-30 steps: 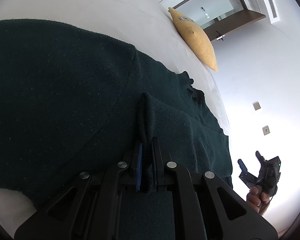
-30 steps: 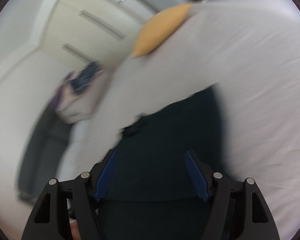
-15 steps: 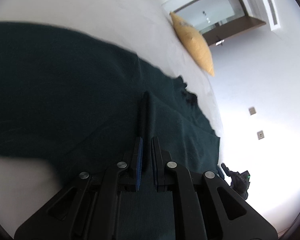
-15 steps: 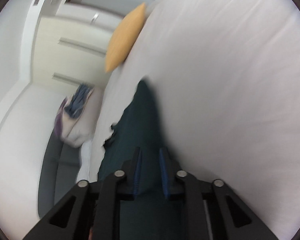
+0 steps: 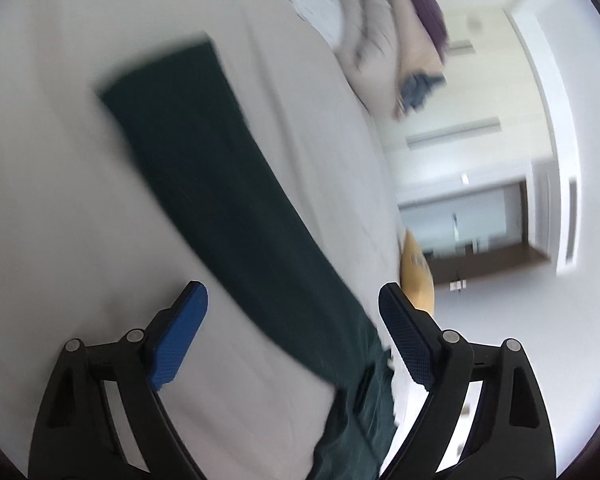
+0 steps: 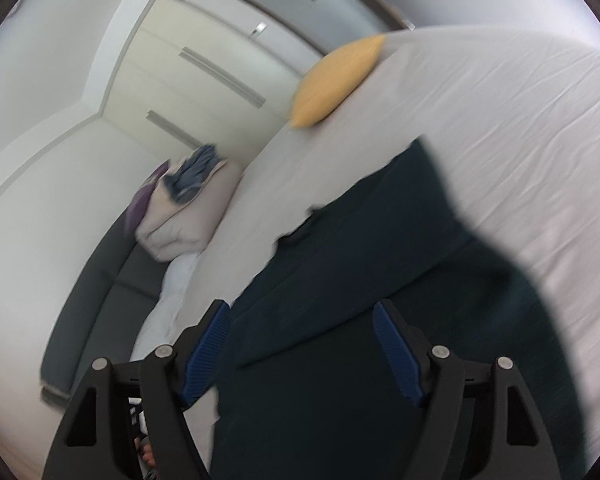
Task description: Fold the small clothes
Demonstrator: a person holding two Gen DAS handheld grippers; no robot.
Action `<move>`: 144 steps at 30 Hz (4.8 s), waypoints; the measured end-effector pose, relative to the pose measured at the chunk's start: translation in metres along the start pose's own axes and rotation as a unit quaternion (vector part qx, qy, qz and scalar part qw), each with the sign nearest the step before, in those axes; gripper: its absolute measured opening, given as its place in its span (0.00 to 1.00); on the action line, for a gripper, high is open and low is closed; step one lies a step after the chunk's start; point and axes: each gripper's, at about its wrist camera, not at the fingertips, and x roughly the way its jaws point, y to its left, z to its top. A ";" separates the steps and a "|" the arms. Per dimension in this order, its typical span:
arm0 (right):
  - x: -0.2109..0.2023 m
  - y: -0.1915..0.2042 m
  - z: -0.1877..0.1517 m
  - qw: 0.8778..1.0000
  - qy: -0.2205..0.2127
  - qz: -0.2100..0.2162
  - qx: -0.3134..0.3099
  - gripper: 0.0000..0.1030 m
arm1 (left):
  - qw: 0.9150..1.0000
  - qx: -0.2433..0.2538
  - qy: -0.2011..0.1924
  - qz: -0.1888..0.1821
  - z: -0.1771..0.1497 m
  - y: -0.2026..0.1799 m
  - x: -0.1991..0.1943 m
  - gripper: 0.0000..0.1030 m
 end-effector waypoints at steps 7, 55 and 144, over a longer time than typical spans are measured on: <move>0.018 0.050 -0.028 0.998 0.041 0.030 -0.028 0.75 | 0.987 -0.149 -0.038 -0.053 0.038 0.047 -0.014 0.85; 0.208 0.148 -0.067 0.955 0.258 0.075 -0.129 0.74 | 0.945 0.306 -0.043 0.104 -0.085 -0.084 -0.007 0.07; 0.147 -0.038 0.038 0.991 0.048 -0.126 -0.005 0.09 | 0.915 0.370 0.155 0.039 -0.151 -0.150 0.180 0.66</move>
